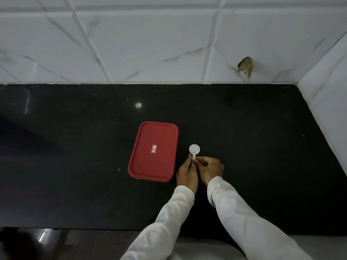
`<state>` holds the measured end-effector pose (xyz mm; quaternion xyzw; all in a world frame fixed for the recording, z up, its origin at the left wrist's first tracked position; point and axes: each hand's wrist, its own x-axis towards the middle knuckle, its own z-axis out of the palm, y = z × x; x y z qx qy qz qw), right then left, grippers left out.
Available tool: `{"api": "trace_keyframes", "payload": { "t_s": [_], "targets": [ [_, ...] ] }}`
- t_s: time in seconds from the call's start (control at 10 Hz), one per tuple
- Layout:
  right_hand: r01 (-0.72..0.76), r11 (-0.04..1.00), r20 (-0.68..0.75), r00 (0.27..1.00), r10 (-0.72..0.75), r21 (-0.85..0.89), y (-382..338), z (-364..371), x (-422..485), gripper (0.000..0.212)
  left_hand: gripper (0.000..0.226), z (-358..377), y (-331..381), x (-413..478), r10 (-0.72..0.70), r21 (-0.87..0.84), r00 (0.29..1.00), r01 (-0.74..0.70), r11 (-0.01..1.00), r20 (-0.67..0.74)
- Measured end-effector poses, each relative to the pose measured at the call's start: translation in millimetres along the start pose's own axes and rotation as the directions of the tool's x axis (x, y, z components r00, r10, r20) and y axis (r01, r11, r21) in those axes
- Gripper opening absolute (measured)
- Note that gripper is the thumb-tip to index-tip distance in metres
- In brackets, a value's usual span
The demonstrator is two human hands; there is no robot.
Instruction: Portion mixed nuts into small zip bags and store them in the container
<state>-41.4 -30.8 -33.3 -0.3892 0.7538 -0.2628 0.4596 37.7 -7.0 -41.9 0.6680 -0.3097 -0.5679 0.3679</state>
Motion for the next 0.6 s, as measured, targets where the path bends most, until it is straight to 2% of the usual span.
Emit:
{"api": "trace_keyframes", "payload": {
  "t_s": [0.2,0.4,0.5,0.6],
  "targets": [
    [0.017,1.0,0.008,1.0,-0.017,-0.007,-2,-1,-1,0.013,0.045,2,0,-1,-0.013,-0.008,1.0,0.012,1.0,-0.018],
    [0.079,0.99,-0.025,0.996,-0.083,-0.115,2,-13,-2,0.016,0.046,1,5,-13,0.04,0.064,0.997,-0.036,0.997,-0.065],
    [0.199,0.955,-0.03,0.977,-0.211,-0.218,7,-33,-1,0.019,0.049,4,1,-26,0.24,0.291,0.969,-0.211,0.933,-0.066],
    [0.331,0.832,-0.072,0.913,-0.402,-0.445,6,-52,-1,0.026,0.051,13,2,-34,0.437,0.455,0.9,-0.395,0.798,0.015]
  ]
}}
